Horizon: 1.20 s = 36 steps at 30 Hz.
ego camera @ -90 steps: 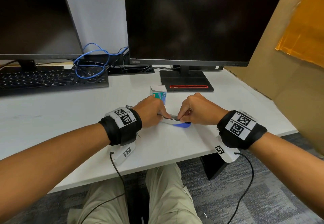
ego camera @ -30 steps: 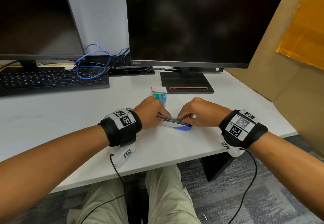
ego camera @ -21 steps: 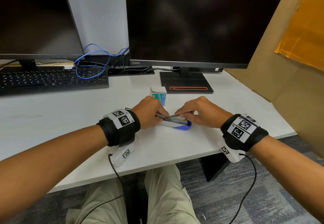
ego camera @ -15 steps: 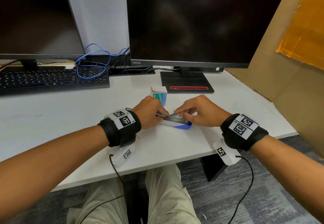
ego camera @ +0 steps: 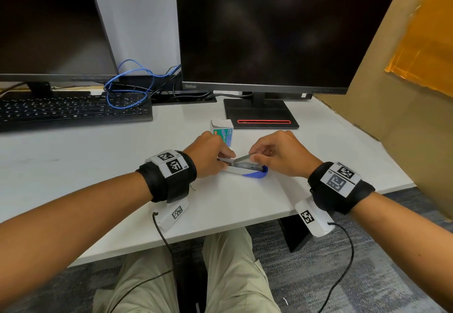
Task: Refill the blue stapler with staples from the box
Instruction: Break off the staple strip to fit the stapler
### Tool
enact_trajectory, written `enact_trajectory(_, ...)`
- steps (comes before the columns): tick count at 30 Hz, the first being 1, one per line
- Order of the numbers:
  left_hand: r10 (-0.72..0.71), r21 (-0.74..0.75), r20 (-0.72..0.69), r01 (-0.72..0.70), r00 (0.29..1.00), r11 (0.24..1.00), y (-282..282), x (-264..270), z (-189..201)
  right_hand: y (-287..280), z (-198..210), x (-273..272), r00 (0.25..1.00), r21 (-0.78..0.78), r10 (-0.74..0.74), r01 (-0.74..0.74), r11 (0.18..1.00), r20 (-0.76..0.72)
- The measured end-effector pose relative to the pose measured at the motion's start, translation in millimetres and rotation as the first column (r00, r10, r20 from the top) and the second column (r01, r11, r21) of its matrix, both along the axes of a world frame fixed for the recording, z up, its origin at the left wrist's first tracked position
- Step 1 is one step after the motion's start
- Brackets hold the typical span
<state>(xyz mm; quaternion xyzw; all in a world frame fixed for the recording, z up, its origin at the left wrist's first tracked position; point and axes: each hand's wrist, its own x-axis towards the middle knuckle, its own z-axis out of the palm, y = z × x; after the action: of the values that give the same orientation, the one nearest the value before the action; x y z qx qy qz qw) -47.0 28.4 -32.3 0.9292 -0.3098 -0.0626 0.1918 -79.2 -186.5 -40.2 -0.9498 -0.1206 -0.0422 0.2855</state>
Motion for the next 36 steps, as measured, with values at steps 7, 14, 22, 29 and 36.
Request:
enact_trajectory(7,-0.012,-0.003,-0.006,0.012,1.000,1.000,0.5,-1.4,2.0,1.5,-1.9,-3.2,0.999,-0.008,0.005,-0.005,1.000,-0.035)
enact_trajectory(14,-0.026,-0.001,-0.001,0.026,1.000,1.000,1.3,-0.8,0.1,5.5,-1.8,-3.5,0.999,-0.026,-0.037,0.036,0.999,-0.039)
enact_trajectory(22,-0.035,0.006,0.001,0.035,0.999,0.999,1.2,0.5,-1.1,8.6,1.2,-6.3,0.997,-0.034,-0.068,0.066,0.997,-0.046)
enact_trajectory(29,-0.033,0.007,-0.007,0.033,0.999,0.999,0.4,1.7,-3.3,14.7,-0.7,-8.4,0.997,-0.063,-0.082,0.081,0.995,-0.013)
enact_trajectory(36,-0.036,0.008,-0.011,0.036,0.999,0.999,-1.1,0.8,-2.3,17.9,1.0,-10.5,1.000,-0.127,-0.031,0.031,0.991,0.001)
